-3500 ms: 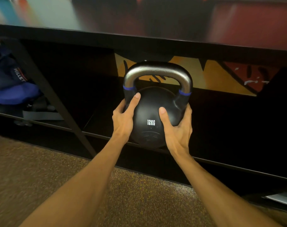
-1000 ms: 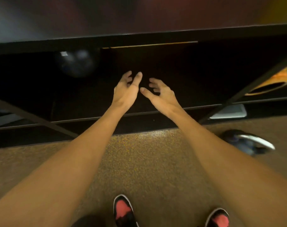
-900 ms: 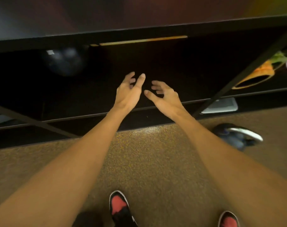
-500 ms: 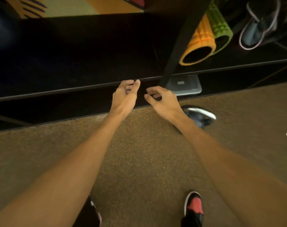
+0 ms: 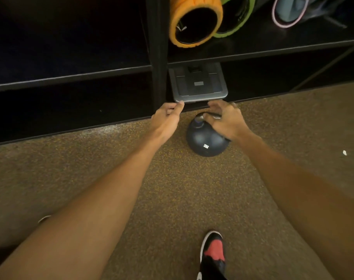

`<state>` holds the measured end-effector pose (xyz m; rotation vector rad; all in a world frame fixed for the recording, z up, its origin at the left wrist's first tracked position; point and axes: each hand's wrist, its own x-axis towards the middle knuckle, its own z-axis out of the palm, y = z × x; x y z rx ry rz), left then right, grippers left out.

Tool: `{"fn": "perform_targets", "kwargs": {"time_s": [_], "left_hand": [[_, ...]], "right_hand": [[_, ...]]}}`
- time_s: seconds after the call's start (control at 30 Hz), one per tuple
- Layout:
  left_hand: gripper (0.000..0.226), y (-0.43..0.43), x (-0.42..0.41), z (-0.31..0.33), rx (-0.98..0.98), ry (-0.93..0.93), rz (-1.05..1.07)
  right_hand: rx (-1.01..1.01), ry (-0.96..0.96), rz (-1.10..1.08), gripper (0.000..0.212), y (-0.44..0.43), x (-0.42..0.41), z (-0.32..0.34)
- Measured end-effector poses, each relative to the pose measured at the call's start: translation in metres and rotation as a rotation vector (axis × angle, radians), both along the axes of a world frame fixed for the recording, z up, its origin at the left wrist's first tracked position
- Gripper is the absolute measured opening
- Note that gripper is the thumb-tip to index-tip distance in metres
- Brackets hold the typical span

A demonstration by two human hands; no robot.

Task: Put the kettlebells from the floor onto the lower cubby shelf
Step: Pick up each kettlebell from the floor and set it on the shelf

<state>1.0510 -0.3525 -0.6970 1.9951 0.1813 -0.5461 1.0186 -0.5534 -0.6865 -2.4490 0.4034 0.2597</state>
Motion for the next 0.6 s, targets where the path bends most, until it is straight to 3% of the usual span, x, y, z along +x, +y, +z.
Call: {"fn": "perform_targets", "kwargs": {"time_s": [0.27, 0.43, 0.6], "left_hand": [[0.051, -0.049, 0.002, -0.043, 0.019, 0.042, -0.050], [0.049, -0.058, 0.008, -0.055, 0.003, 0.059, -0.055], [0.052, -0.052, 0.010, -0.065, -0.004, 0.054, -0.041]], "right_hand": [[-0.173, 0.246, 0.126, 0.060, -0.042, 0.008, -0.046], [-0.206, 0.307, 0.121, 0.052, -0.044, 0.026, -0.063], [-0.290, 0.362, 0.083, 0.061, -0.037, 0.042, -0.073]]}}
